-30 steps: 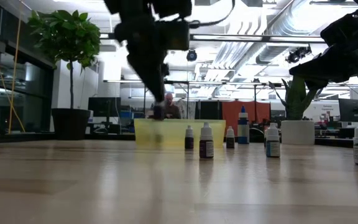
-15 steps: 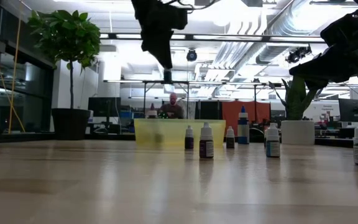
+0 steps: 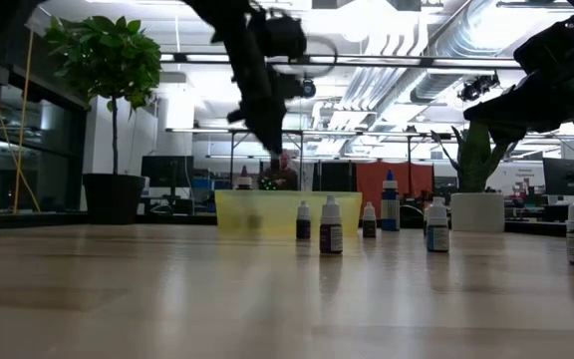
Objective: Pick & Place food coloring
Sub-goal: Put the top small red food coloring bottle into the yellow container
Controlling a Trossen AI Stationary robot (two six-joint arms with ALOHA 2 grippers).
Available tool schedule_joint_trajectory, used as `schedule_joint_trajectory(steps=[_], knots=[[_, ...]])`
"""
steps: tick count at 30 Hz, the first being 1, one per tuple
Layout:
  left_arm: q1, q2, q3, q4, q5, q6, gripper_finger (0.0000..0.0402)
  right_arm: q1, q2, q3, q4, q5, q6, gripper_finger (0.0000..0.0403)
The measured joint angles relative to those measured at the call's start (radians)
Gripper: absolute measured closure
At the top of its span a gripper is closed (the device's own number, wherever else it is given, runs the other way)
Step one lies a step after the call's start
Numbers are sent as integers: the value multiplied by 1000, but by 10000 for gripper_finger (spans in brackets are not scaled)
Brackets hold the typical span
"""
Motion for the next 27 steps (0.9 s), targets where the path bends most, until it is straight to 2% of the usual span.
schedule_joint_trajectory(steps=[12, 27], knots=[[58, 136, 0, 107, 34, -264, 374, 0, 0, 0, 0, 0, 0, 402], [49, 202, 0, 111, 7, -342, 374, 0, 0, 0, 0, 0, 0, 402]])
